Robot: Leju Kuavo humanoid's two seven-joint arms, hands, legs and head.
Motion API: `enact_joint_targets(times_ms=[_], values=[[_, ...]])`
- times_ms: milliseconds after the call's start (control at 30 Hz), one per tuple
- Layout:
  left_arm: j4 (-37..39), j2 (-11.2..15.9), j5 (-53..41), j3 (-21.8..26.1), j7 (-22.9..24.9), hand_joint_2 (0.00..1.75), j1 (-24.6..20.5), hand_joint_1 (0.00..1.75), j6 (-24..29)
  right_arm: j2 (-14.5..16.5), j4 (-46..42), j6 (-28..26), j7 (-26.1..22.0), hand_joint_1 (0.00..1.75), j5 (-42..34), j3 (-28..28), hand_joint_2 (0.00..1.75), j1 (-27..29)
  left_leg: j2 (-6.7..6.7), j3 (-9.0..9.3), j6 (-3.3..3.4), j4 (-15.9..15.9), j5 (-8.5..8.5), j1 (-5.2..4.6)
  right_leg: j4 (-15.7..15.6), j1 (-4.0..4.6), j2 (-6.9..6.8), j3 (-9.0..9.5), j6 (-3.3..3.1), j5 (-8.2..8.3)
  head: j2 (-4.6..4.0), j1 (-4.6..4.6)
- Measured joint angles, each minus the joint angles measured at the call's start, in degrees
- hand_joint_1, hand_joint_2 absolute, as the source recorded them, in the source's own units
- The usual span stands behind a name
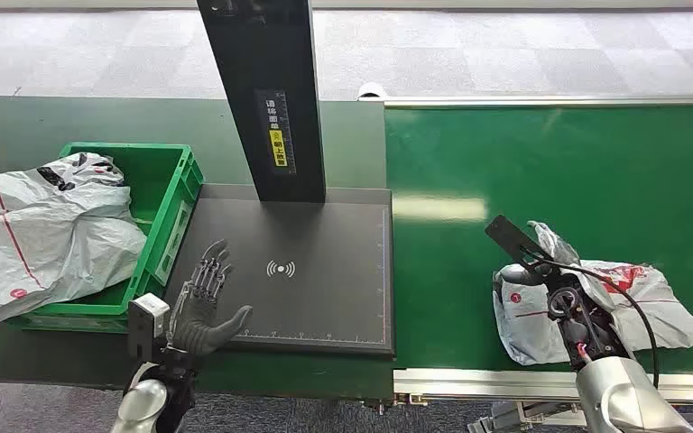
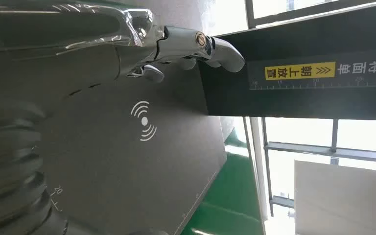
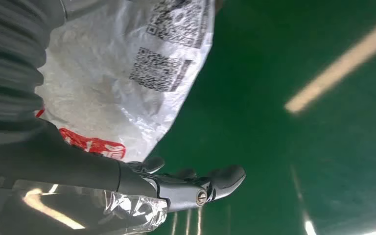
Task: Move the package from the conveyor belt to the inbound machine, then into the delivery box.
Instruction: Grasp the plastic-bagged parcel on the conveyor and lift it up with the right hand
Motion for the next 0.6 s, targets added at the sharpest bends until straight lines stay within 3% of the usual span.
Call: enact_joint_targets(times_ms=[533, 567, 600], values=[[-1.6, -0.2, -0.3, 0.0, 0.5, 1.75, 1.2, 0.00, 0.9, -2.4, 6.9, 5.6, 4.7, 0.00, 1.0, 0.1, 1.75, -0.7, -0.08, 0.02, 0.00, 0.0, 0.00, 0.00, 0.0, 0.00, -0.02, -0.01, 0.00, 0.00, 0.02, 0.00], [-1.7, -0.3, -0.5, 0.0, 0.7, 1.75, 1.2, 0.00, 1.0, -2.5, 7.1, 5.9, 5.2, 0.11, 1.1, 0.1, 1.75, -0.7, -0.08, 0.02, 0.00, 0.0, 0.00, 0.00, 0.0, 0.00, -0.03, -0.01, 0.00, 0.00, 0.02, 0.00], [-1.7, -0.4, -0.7, 0.0, 0.8, 1.75, 1.2, 0.00, 1.0, -2.5, 7.2, 6.3, 5.5, 0.55, 1.2, 0.1, 1.75, -0.7, -0.08, 0.02, 0.00, 0.0, 0.00, 0.00, 0.0, 0.00, -0.03, -0.01, 0.00, 0.00, 0.02, 0.00]])
